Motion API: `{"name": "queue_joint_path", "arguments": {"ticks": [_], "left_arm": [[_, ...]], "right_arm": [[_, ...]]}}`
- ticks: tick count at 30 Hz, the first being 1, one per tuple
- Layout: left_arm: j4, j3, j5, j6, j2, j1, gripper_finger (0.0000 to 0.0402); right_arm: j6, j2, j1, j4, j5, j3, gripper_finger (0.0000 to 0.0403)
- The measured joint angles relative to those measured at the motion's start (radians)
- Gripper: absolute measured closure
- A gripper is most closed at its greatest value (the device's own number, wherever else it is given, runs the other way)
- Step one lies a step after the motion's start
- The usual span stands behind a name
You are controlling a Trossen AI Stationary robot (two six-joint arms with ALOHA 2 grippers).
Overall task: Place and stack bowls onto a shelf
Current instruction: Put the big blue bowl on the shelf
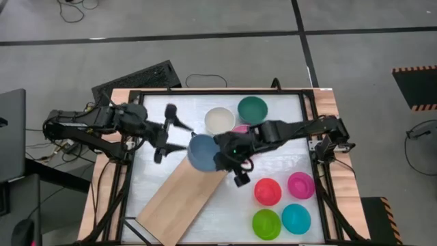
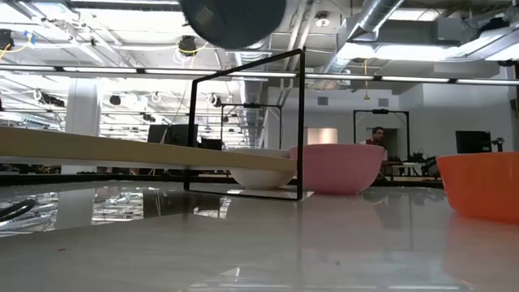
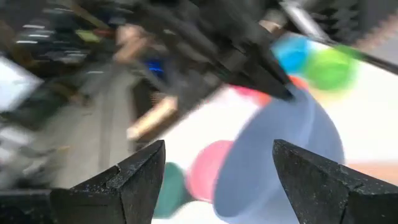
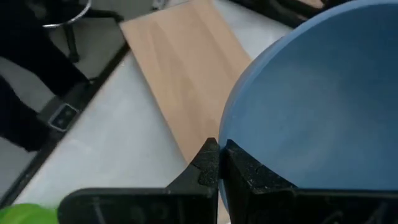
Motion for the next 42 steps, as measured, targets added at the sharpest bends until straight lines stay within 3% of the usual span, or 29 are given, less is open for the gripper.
{"name": "queue_joint_path", "arguments": {"ticks": [7, 17, 28, 32, 36, 42], "left_arm": [[-0.157, 0.001, 0.132, 0.016, 0.024, -0.078, 0.012], [-0.243, 0.0, 0.159, -0.035, 0.105, -0.187, 0.012], [-0.245, 0.0, 0.11, -0.044, 0.27, -0.195, 0.012], [-0.263, 0.0, 0.134, -0.003, 0.294, -0.193, 0.0122], [-0.266, -0.001, 0.15, 0.044, 0.301, -0.194, 0.0152], [-0.265, -0.001, 0.117, 0.062, 0.324, -0.191, 0.0246]], "right_arm": [[0.06, 0.071, 0.063, 0.001, 0.0, 0.0, 0.0376], [-0.011, 0.14, 0.093, -0.021, -0.02, 0.001, 0.0376], [-0.001, 0.171, 0.096, 0.002, -0.018, 0.002, 0.0376], [-0.002, 0.172, 0.095, 0.006, -0.016, 0.001, 0.0376], [-0.004, 0.174, 0.095, 0.005, -0.016, 0.001, 0.0376], [-0.009, 0.174, 0.097, 0.009, -0.016, 0.001, 0.0376]]}}
